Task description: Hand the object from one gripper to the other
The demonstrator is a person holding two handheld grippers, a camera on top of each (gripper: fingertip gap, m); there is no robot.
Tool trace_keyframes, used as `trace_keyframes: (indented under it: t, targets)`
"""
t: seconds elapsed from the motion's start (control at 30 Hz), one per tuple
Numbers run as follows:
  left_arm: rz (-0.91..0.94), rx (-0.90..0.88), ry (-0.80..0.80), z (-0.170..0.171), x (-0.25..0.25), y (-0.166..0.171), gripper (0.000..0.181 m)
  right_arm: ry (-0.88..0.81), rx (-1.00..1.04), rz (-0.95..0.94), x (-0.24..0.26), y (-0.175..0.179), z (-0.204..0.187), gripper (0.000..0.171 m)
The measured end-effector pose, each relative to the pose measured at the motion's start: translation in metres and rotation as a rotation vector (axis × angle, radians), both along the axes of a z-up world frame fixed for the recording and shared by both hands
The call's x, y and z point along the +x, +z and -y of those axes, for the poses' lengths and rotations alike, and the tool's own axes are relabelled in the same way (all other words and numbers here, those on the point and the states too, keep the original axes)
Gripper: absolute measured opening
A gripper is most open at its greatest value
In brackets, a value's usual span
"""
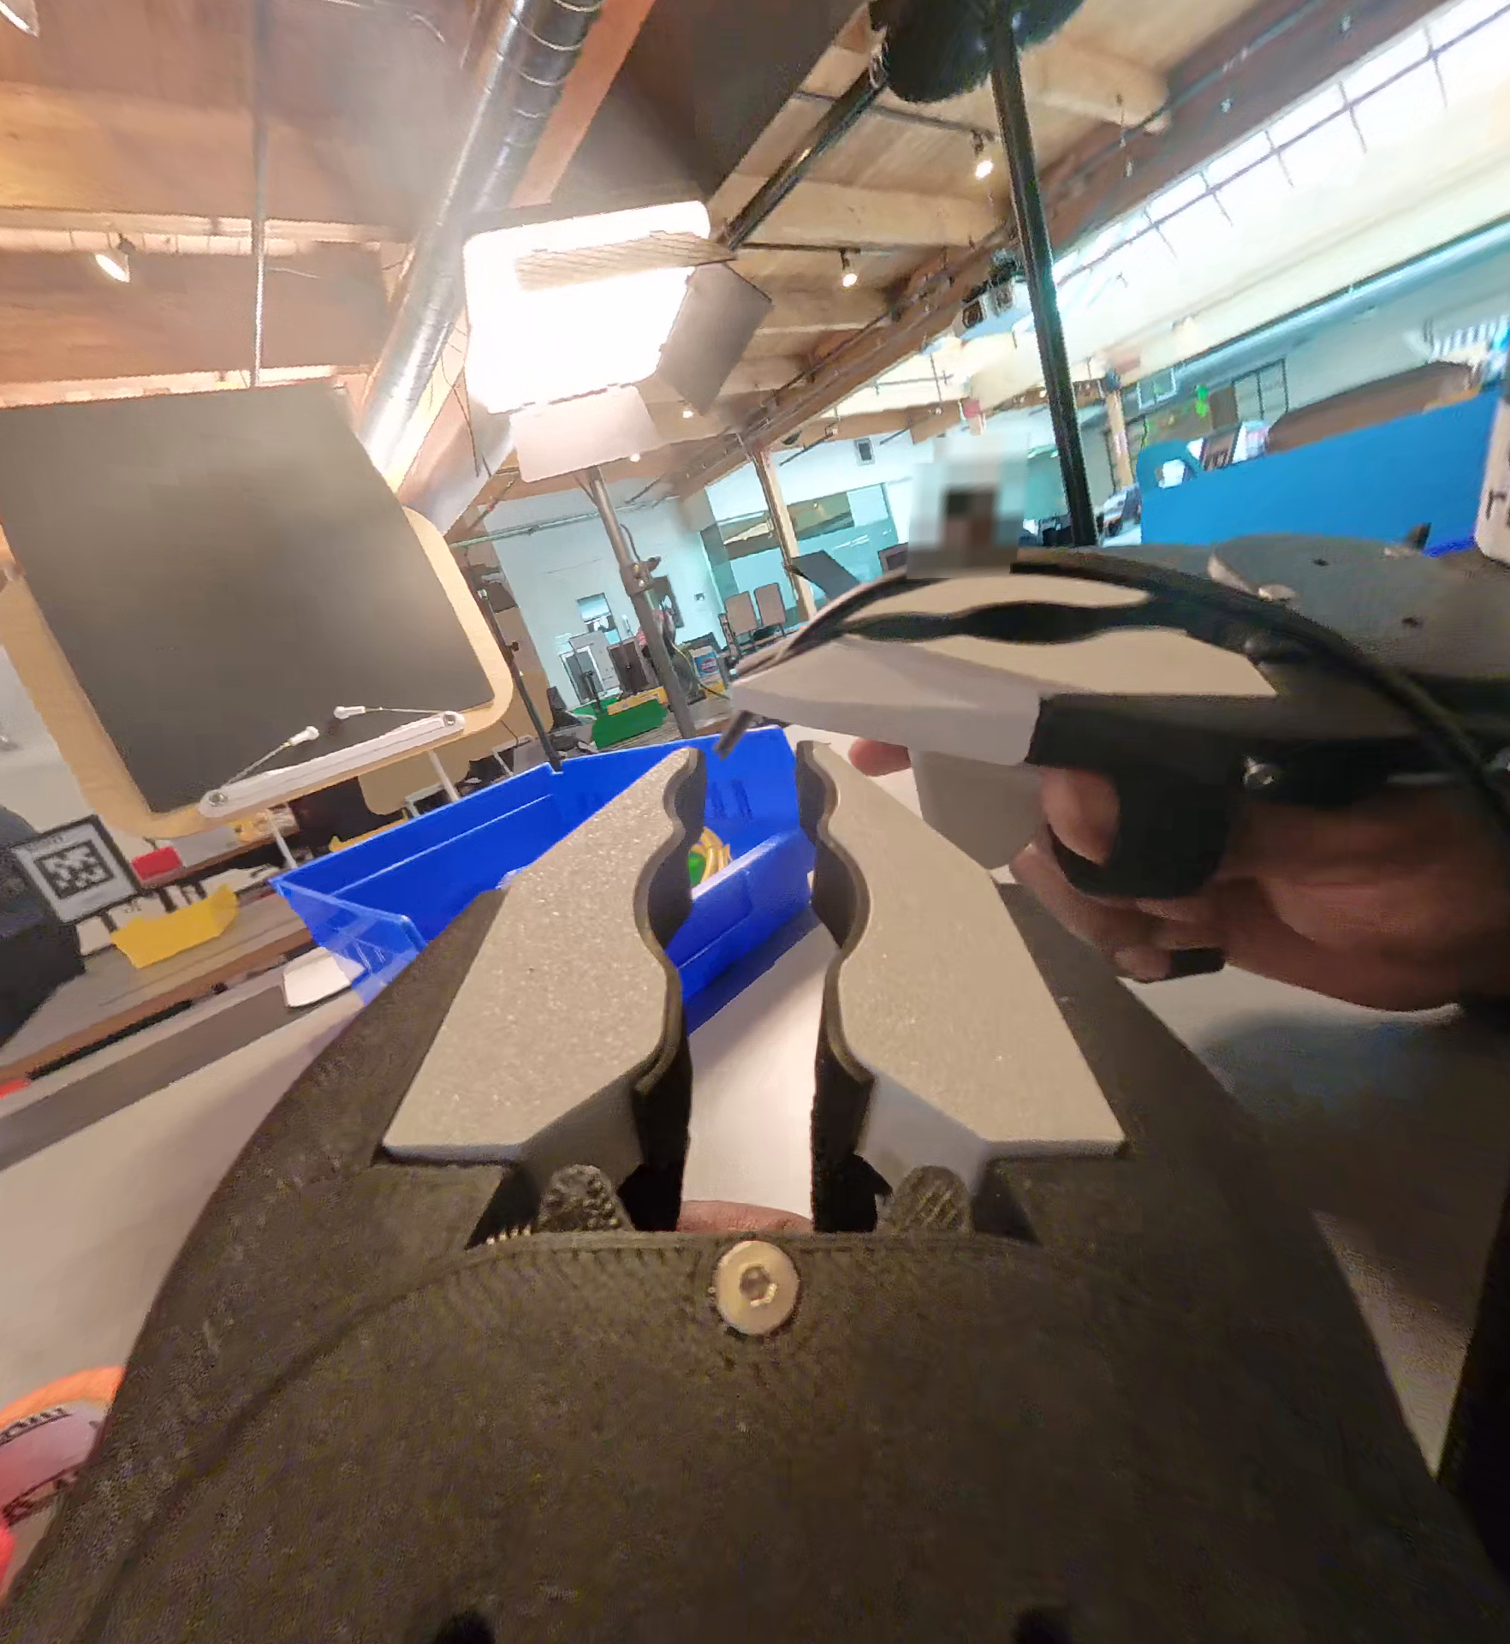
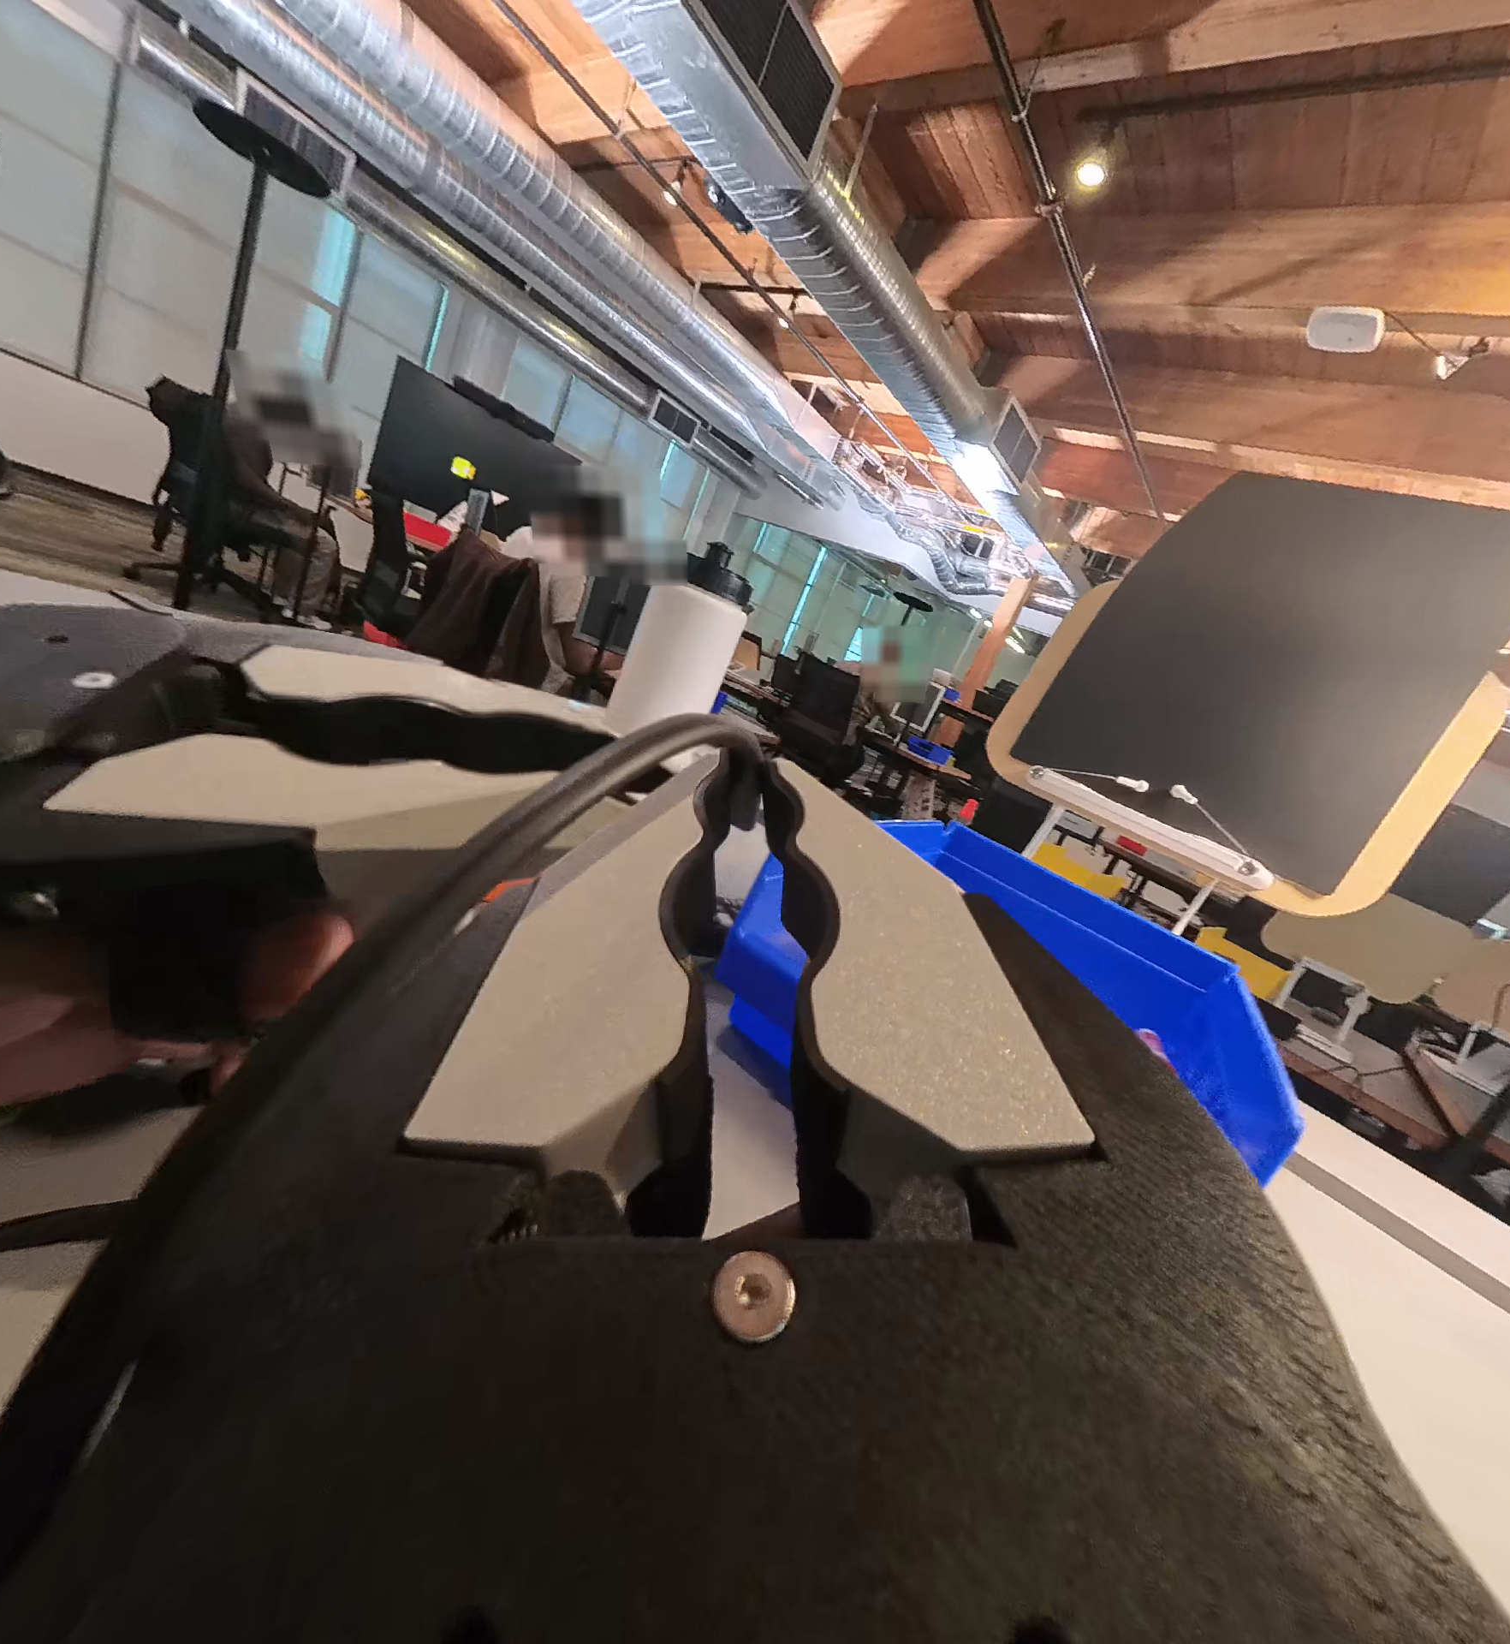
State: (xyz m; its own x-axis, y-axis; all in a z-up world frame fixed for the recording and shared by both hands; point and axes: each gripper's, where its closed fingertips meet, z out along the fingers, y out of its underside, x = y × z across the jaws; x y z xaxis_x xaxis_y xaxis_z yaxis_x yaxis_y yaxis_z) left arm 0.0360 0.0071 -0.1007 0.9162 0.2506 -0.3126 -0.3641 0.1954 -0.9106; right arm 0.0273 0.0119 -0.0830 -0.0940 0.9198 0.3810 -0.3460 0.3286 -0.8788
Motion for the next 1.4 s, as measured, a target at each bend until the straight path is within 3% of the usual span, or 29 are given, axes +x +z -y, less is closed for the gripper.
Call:
trace_keyframes:
  t: [0.47, 0.7, 1.4]
  targets:
    - [-0.037, -0.009, 0.048, 0.0, -0.003, -0.001, 0.021, 0.19, -0.056, 0.021, 0.009, 0.001, 0.021, 0.006]
    - [-0.047, -0.003, 0.056, 0.002, -0.003, 0.001, 0.006, 0.192, -0.05, 0.019, 0.009, 0.001, 0.022, 0.006]
    - [0.0, -0.022, 0.07, 0.003, -0.011, -0.002, 0.004, 0.165, -0.014, 0.05, 0.004, -0.006, 0.02, 0.016]
